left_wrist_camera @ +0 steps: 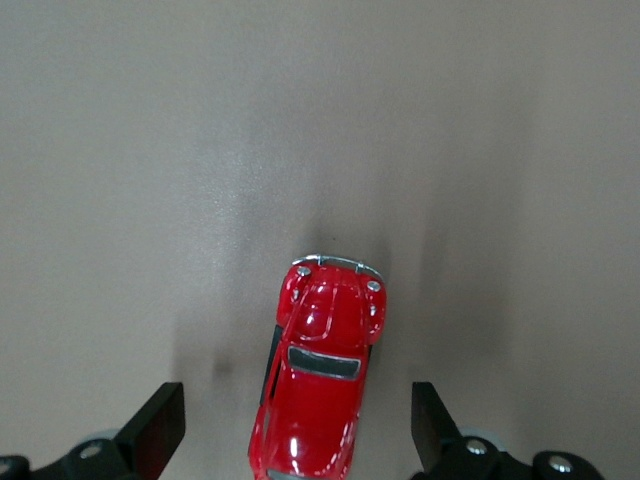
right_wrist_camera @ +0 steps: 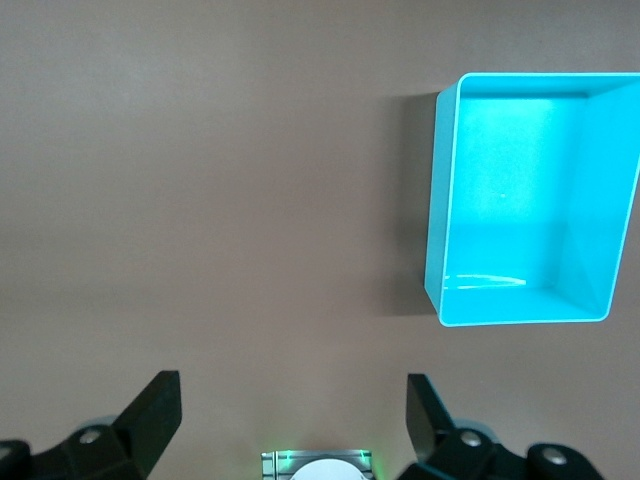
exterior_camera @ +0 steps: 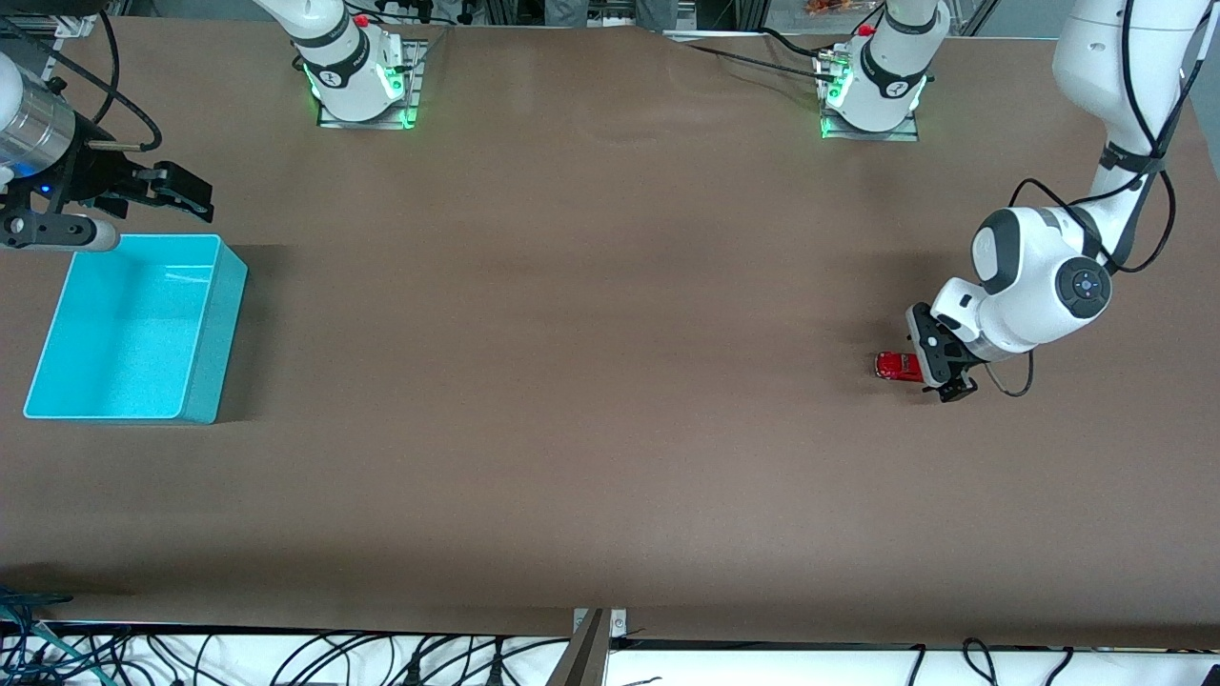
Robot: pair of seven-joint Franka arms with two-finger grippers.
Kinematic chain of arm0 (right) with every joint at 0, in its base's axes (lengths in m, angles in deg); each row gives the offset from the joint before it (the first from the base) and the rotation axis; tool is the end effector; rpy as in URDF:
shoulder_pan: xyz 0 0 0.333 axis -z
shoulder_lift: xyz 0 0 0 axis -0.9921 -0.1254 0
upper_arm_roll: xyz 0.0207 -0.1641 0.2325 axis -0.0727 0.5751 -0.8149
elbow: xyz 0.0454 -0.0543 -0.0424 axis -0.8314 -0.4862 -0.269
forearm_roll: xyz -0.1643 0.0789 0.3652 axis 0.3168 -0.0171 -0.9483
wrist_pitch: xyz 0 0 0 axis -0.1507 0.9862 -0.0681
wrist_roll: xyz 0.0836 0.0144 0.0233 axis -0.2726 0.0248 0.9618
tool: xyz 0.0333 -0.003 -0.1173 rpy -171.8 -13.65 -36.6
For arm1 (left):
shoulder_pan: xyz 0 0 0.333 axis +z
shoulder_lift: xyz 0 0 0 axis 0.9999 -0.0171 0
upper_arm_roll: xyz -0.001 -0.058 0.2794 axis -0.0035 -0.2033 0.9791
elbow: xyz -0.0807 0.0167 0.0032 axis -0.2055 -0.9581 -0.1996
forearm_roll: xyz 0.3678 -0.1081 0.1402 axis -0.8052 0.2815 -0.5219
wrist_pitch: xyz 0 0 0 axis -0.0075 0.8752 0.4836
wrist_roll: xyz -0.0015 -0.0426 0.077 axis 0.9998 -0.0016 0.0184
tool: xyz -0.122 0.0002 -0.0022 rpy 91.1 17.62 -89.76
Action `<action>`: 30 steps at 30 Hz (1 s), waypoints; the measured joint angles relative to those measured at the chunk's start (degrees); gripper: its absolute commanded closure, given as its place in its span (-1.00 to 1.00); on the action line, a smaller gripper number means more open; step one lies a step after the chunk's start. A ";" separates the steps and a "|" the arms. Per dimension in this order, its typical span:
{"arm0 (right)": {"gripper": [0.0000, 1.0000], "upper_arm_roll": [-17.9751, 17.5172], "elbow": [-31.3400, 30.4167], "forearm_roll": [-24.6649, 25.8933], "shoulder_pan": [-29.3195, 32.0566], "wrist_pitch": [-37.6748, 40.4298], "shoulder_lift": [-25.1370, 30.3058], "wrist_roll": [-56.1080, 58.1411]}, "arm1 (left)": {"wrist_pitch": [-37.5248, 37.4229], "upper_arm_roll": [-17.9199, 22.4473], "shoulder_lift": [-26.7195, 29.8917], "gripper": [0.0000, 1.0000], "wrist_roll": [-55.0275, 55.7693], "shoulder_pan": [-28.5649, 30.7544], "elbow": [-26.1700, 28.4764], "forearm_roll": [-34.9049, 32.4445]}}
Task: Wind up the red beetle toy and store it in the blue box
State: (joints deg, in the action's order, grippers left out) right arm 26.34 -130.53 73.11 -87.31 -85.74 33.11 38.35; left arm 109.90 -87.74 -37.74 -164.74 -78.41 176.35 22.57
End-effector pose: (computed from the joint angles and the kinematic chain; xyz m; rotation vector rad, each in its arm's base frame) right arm 0.5636 0.0509 0.5609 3.0749 -0.0218 -0.1931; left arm 0.5728 0.0159 0.1427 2.3158 -2.0115 0.0626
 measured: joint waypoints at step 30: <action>-1.00 0.00 0.00 0.00 0.00 0.03 0.00 0.00 | 2.55 -0.79 -2.32 0.91 -3.00 0.14 -0.35 -6.58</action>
State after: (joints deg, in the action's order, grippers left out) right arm 26.34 -130.53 73.11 -87.31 -85.71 33.11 38.34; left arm 112.45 -88.53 -40.05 -167.74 -78.27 175.99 15.99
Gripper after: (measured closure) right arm 0.000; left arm 0.551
